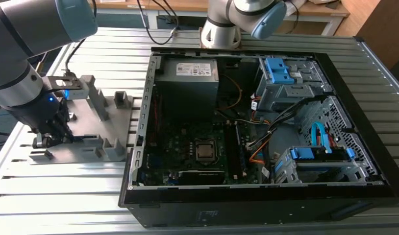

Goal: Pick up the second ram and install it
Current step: 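Pick up the second ram and move it above second insertion slot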

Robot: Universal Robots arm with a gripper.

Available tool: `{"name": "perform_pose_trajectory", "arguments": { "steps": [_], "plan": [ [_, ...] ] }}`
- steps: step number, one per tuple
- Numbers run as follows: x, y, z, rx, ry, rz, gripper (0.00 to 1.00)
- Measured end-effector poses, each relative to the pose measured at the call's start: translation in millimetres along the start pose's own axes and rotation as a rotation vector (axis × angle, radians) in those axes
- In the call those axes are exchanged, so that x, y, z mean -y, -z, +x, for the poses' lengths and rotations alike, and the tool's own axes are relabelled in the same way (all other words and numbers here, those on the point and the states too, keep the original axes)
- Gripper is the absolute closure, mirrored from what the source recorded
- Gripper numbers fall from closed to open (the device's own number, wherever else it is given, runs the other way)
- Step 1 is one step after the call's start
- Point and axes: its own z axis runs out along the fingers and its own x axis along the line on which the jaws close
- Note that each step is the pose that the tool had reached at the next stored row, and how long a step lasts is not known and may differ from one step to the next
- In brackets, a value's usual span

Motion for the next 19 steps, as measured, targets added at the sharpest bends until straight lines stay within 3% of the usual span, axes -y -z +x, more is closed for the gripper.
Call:
{"name": "perform_pose_trajectory", "arguments": {
  "steps": [6, 19],
  "plan": [
    [0.0, 0.4, 0.0, -0.0002, 0.000, 0.0001, 0.86],
    [0.2, 14.4, -0.7, -0.0003, 0.000, 0.0000, 0.86]
  ]
}}
